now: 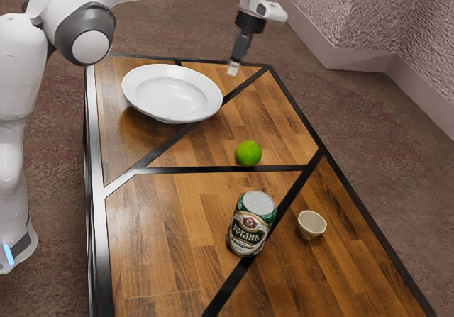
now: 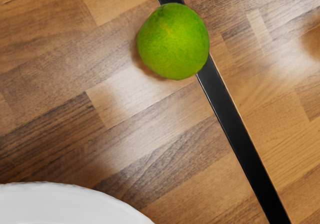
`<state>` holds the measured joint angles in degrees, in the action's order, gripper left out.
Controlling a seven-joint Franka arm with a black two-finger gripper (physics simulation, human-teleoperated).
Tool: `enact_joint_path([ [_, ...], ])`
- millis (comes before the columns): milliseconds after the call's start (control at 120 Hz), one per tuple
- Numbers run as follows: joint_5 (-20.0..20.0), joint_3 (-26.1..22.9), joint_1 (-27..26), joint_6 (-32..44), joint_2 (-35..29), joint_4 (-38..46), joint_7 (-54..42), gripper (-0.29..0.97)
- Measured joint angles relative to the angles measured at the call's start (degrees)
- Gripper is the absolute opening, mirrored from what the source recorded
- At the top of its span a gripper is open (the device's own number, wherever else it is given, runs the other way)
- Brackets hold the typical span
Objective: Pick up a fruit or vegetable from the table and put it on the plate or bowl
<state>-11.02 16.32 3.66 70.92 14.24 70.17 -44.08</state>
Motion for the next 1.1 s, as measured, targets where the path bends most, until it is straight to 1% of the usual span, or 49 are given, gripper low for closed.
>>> enact_joint_path([
  [125,-0.3,0.0,-0.1,6.5,0.0,0.0,-9.8,0.68],
  [283,-0.2,-0.1,-0.2,10.4,-0.2,-0.5,-19.6,0.68],
  [317,0.1,0.0,-0.4,10.7,-1.8,-2.2,-21.2,0.68],
  [350,0.6,0.1,-0.3,11.0,-4.8,-5.7,-22.5,0.68],
  [400,0.8,-0.3,0.2,11.1,-7.4,-8.5,-22.9,0.68],
  [442,-0.6,-1.4,0.3,10.8,-6.3,-9.1,-20.6,0.68],
  [525,-2.2,-2.4,-2.0,9.7,-4.6,-8.9,-12.8,0.68],
  [600,-2.6,-2.3,-0.8,7.6,-4.6,-8.2,-5.8,0.68],
  [625,-1.6,-2.6,-0.8,6.7,-5.1,-8.1,-3.7,0.68],
  [658,0.5,-2.7,-1.8,5.5,-5.5,-8.0,-1.0,0.68],
  [692,1.7,-2.8,-2.8,4.4,-5.7,-8.0,1.7,0.68],
  [742,2.6,-3.0,-4.5,3.3,-5.6,-7.9,5.3,0.68],
  [783,3.0,-3.2,-6.2,3.2,-4.2,-7.5,8.1,0.68],
  [858,3.5,-3.3,-10.4,4.8,0.2,-5.9,12.6,0.68],
  [917,3.8,-3.4,-11.8,7.6,1.7,-1.7,15.8,0.68],
  [983,3.9,-3.2,-11.4,10.7,3.6,0.7,19.1,0.68],
  [1100,3.7,-2.9,-9.0,14.8,5.6,1.8,24.0,0.68],
])
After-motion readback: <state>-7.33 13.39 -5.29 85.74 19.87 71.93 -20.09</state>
